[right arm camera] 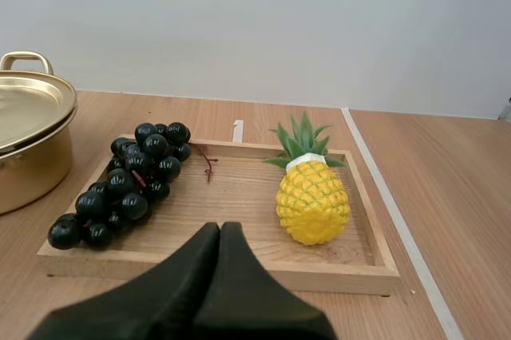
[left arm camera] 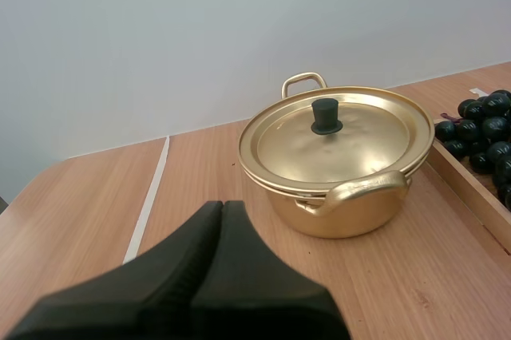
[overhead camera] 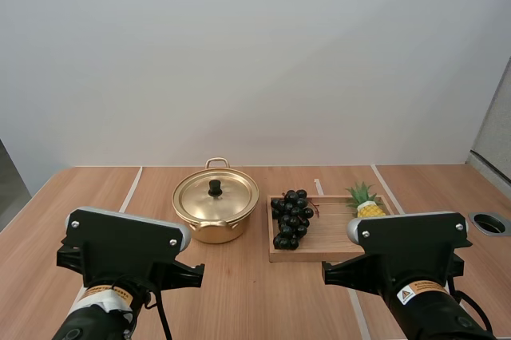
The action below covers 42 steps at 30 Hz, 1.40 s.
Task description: Open the pot, put the grape inside, and close it
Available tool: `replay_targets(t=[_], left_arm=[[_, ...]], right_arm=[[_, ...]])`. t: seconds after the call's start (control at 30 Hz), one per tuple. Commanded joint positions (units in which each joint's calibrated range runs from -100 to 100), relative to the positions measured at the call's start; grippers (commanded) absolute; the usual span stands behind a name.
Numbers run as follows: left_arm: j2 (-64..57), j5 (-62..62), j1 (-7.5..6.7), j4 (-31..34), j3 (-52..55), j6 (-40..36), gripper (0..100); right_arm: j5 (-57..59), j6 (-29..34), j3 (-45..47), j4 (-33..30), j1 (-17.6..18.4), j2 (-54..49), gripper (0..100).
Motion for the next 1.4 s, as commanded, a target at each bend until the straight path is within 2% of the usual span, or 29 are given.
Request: replay_targets(t=[0.0,0.17,0.33,0.43,0.7,0.9,1.0,1.13,1.3,1.37], left_arm=[[-0.2,-25.1,0.10,0.9,0.1,-8.1,0],[-0.2,-25.1,-0.07,0.9,0.1,-8.1,0],[-0.2,-25.1,-2.01,0.9,0.1,-8.1,0],[-0.2,-25.1,-2.56,0.9,0.1,-8.1,0],[-0.2,-25.1,-2.56,0.9,0.1,-8.1,0],[-0.2,-25.1,-2.56,0.9,0.1,-8.1,0],[-0.2,-25.1,-2.57,1.0,0.1,-8.1,0],[-0.2,-25.0,-2.57,1.1,0.1,-8.1,0],[-0.2,-25.9,-2.57,1.1,0.1,-8.1,0],[-0.2,-31.3,-2.57,1.5,0.1,-5.9,0]], right_arm=[[-26.8,0.2,0.2,-1.0,-0.2,-0.3,0],[-26.8,0.2,0.2,-1.0,-0.2,-0.3,0],[-26.8,0.2,0.2,-1.0,-0.2,-0.3,0],[-26.8,0.2,0.2,-1.0,-0.2,-0.3,0],[-26.8,0.2,0.2,-1.0,-0.2,-0.3,0],[-26.8,0.2,0.2,1.5,-0.2,-0.3,0],[-26.8,0.2,0.2,-0.4,-0.2,-0.3,0],[-32.1,0.2,0.2,-6.7,-0.2,-0.3,0],[-34.4,0.2,0.2,-7.2,-0.2,-0.3,0],[-41.5,-0.2,0.2,-8.0,-0.2,-0.3,0]])
